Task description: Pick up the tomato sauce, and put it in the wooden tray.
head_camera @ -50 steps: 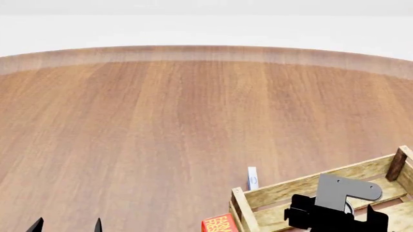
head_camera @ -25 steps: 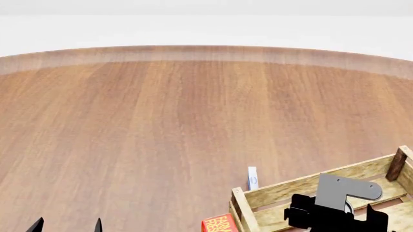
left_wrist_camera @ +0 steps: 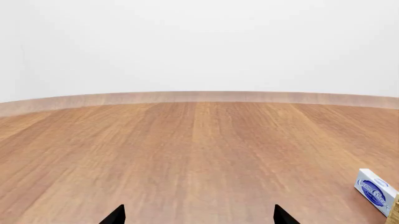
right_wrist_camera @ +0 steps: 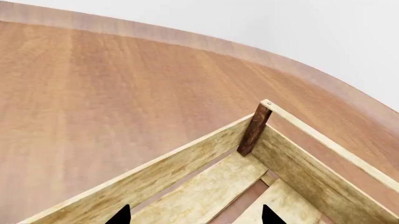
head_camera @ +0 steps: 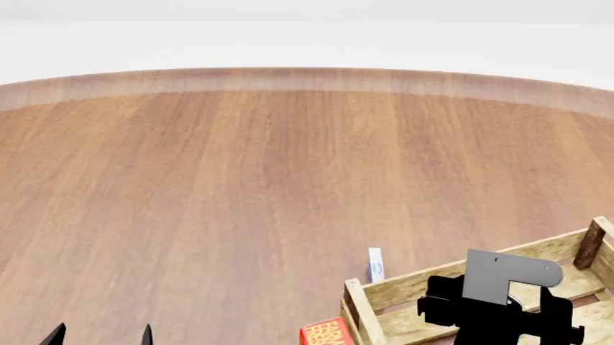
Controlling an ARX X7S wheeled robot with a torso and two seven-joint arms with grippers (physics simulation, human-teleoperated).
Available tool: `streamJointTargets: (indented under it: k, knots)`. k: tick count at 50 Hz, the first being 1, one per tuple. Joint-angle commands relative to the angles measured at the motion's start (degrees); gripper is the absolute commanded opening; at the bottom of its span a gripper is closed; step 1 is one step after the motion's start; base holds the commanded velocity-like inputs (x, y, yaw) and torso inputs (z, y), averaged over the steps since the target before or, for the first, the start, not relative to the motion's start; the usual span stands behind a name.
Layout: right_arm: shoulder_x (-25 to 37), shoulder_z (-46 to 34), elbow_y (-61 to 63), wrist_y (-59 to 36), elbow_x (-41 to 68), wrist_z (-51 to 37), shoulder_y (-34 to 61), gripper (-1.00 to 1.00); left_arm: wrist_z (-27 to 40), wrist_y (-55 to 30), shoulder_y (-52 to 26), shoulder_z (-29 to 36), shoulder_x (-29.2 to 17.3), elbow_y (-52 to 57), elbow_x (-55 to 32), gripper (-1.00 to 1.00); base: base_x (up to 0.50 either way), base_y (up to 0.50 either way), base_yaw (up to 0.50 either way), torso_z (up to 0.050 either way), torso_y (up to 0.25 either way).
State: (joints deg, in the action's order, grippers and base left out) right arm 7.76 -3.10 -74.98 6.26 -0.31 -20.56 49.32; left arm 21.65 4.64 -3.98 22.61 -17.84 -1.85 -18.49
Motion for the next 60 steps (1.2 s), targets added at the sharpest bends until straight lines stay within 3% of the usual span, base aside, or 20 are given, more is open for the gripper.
streamJointTargets:
  k: [1,17,32,44,60]
  knots:
    - [-0.2,-1.0,0.0,2.7,0.0,1.0,0.4,1.0,0.0,0.2,-0.1,0.1,0.0,-0.2,-0.1,1.0,0.0,0.0,0.0,0.0,0.0]
    - [0.4,-1.1,0.5,6.8,0.3,2.1,1.0,1.0,0.3,0.3,0.0,0.3,-0.2,-0.1,-0.2,1.0,0.0,0.0,0.0,0.0,0.0]
    - [2.0,-1.7,49.8,-16.2,1.0,3.1,-16.7,1.0,0.4,0.3,0.0,0.5,-0.3,-0.1,-0.3,1.0,0.0,0.0,0.0,0.0,0.0]
    - [3.0,-1.4,64.5,-21.6,2.7,3.9,-21.6,1.0,0.5,0.3,-0.2,0.6,-0.4,-0.2,-0.4,1.0,0.0,0.0,0.0,0.0,0.0]
    - [5.9,-3.4,92.5,-24.5,2.6,4.8,-36.2,1.0,0.6,0.5,-0.2,0.8,-0.5,-0.2,-0.6,1.0,0.0,0.0,0.0,0.0,0.0]
